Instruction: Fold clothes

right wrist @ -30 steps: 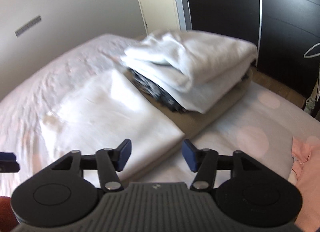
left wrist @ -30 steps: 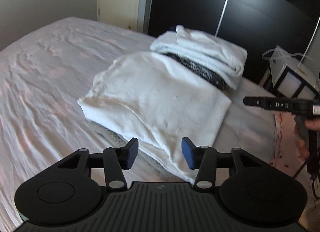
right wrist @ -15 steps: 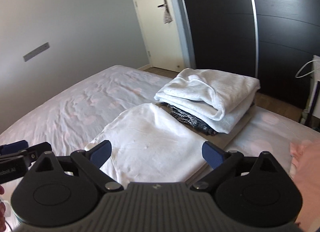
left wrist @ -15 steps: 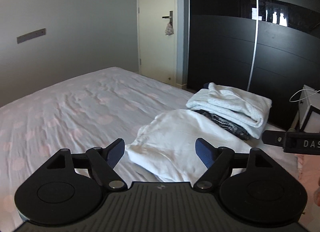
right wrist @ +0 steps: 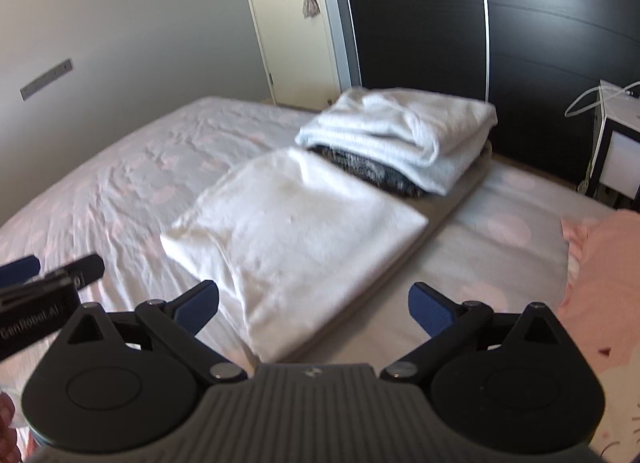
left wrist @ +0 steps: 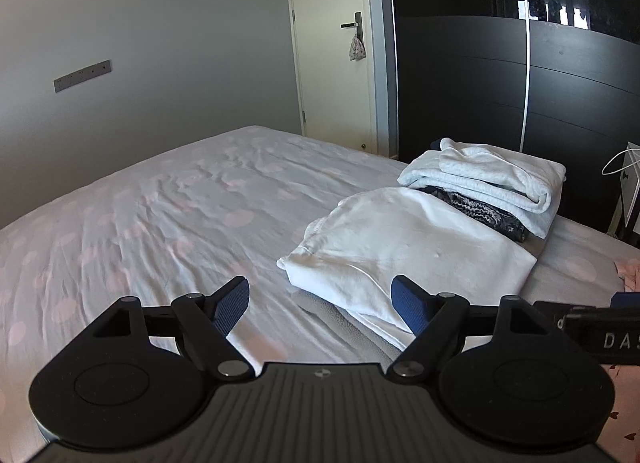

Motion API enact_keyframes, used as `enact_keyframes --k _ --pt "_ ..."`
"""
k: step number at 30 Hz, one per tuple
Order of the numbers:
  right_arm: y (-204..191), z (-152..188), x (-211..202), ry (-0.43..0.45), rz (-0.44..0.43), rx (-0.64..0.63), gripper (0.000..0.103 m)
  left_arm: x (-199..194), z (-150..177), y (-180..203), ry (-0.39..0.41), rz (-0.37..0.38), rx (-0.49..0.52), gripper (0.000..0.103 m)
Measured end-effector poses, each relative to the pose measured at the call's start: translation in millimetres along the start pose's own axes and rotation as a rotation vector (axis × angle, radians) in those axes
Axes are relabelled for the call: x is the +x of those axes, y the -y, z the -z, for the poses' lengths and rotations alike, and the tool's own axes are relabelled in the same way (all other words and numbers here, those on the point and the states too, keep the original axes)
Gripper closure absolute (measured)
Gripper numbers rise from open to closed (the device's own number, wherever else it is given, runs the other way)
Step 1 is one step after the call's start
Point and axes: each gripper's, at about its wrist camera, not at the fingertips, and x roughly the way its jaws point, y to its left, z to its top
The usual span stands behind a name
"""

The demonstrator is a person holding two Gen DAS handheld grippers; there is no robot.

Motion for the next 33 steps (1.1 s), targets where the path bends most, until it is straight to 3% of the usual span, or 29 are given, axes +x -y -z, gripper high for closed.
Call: enact_keyframes --k 9,33 --pt "-9.7 14.1 5.1 -0.035 -0.012 -0.064 0.001 11.6 9.1 6.3 -0.064 0.052 -0.004 0.026" --pt "-11.1 13.5 1.2 -0.002 0.008 -0.07 0.001 11.8 6.5 6.5 -0.083 0.061 -0.028 0.026"
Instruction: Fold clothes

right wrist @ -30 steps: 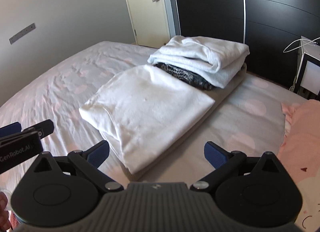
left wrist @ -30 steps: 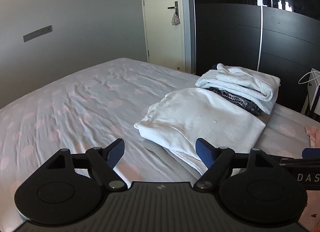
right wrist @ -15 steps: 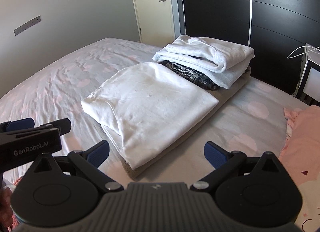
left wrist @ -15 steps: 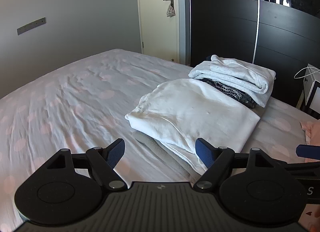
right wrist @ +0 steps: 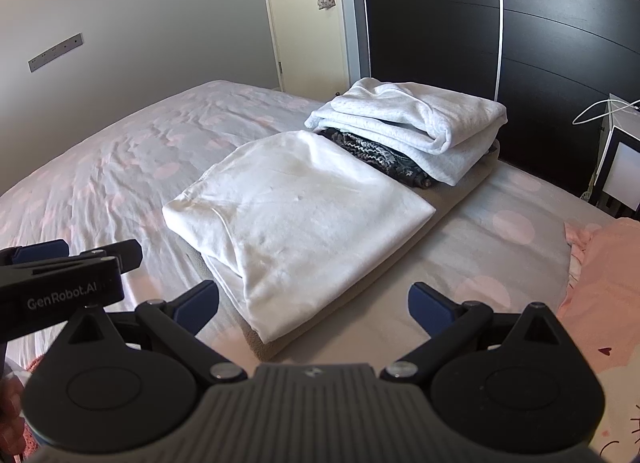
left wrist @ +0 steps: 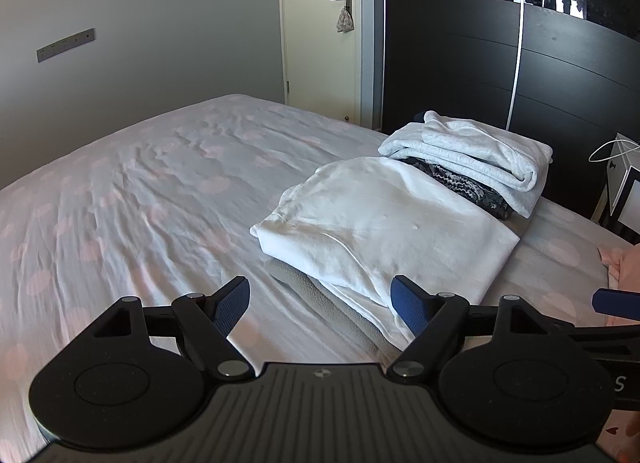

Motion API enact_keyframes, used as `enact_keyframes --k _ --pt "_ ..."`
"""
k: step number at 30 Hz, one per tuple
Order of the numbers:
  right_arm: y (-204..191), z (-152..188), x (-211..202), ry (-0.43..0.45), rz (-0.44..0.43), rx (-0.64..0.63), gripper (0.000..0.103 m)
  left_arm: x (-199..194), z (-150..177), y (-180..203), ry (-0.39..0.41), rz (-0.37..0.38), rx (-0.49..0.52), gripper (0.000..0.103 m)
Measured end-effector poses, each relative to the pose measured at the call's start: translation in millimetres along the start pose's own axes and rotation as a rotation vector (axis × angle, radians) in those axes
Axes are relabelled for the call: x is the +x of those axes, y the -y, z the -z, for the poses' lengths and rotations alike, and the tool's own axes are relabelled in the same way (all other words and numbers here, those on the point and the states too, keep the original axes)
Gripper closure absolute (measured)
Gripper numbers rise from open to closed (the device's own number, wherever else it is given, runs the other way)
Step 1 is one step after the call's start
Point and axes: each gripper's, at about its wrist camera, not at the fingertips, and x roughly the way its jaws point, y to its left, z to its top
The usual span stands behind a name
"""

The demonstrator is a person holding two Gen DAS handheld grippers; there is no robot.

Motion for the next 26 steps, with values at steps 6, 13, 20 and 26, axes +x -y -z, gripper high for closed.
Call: enact_keyframes --k 6,13,20,26 --pt "0.0 0.0 -0.7 0.002 0.0 -0.004 0.001 0.1 -0.1 -0.3 -0.003 0.0 -0.003 0.026" --pt "0.1 0.3 0.0 -0.005 -0.005 -0.005 0.001 0.7 0.3 -0.4 -0.013 0.0 -0.003 0.026" --pt "-0.9 0.5 1.2 -0.009 -0.002 -0.013 0.001 1.5 1.6 -1.0 -0.022 0.003 -0.005 0.026" --pt "-0.6 1.3 2.2 -0.013 -0.005 -0.017 0.001 1.7 2.1 -0.6 -0.024 -0.002 0.0 0.026"
